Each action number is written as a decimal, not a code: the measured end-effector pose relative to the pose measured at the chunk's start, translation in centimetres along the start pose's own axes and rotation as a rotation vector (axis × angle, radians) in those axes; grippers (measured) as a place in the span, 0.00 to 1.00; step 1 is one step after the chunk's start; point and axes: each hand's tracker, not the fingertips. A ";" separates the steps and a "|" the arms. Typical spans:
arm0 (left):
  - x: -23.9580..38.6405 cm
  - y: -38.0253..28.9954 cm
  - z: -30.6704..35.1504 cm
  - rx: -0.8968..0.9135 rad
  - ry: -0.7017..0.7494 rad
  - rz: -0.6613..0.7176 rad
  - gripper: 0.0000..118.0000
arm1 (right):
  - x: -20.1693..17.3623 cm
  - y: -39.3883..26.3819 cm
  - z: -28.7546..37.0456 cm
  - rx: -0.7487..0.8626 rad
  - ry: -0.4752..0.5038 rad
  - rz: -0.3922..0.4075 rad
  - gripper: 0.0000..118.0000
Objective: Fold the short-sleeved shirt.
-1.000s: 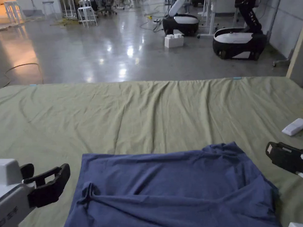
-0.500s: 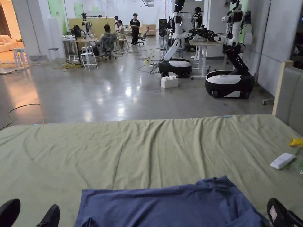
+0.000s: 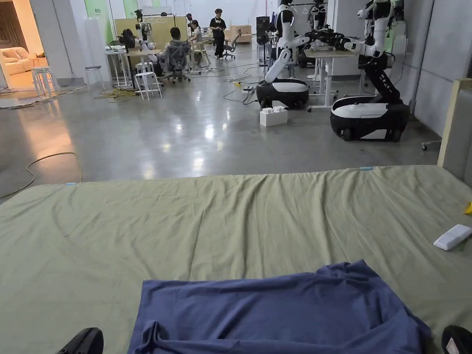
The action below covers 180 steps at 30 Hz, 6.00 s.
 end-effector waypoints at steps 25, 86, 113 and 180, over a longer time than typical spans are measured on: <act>-7.8 -17.9 -20.6 -0.605 0.029 0.347 0.60 | 2.2 -5.0 -3.8 -0.213 0.013 -0.125 0.00; -10.2 -24.1 -12.9 -0.791 -0.004 0.425 0.71 | 11.1 -19.7 -10.4 -0.764 -0.237 -0.068 0.65; 0.0 -2.8 -0.4 -0.174 0.028 0.093 0.00 | -1.7 -1.8 -0.5 -0.087 0.054 0.021 0.00; -8.5 -24.0 -43.4 -1.026 0.050 0.093 0.05 | 14.2 -13.0 -41.2 -0.896 -0.078 -0.009 0.70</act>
